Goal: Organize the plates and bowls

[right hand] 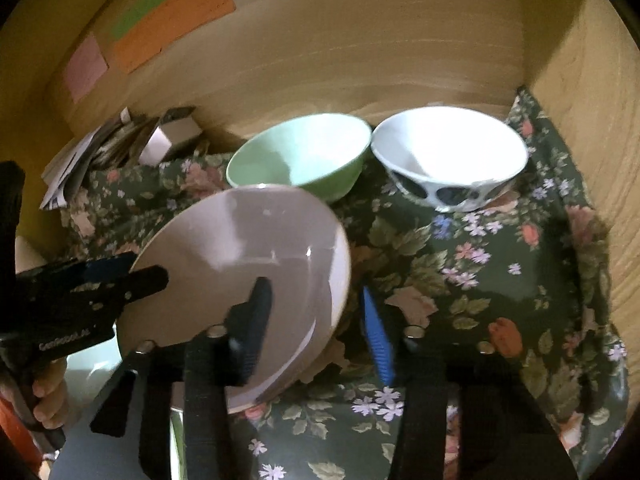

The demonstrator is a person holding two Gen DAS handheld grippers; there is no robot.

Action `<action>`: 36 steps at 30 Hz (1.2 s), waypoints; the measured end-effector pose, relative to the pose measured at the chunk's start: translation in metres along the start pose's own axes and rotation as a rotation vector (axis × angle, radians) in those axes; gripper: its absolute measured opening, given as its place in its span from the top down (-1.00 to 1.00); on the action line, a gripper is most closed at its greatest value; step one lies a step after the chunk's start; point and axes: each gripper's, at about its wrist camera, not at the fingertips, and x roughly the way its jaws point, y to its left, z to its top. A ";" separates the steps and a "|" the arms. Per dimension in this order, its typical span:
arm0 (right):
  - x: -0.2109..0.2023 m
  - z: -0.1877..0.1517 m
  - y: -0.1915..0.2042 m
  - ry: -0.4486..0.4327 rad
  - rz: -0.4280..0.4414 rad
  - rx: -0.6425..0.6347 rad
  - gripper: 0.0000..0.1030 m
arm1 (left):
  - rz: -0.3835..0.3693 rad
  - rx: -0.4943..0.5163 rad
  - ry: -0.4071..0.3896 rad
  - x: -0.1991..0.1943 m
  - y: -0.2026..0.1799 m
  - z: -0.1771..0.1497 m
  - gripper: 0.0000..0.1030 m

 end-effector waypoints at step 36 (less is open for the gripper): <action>-0.026 0.010 0.024 -0.043 0.025 -0.027 0.60 | -0.066 -0.006 -0.077 -0.027 -0.002 -0.007 0.59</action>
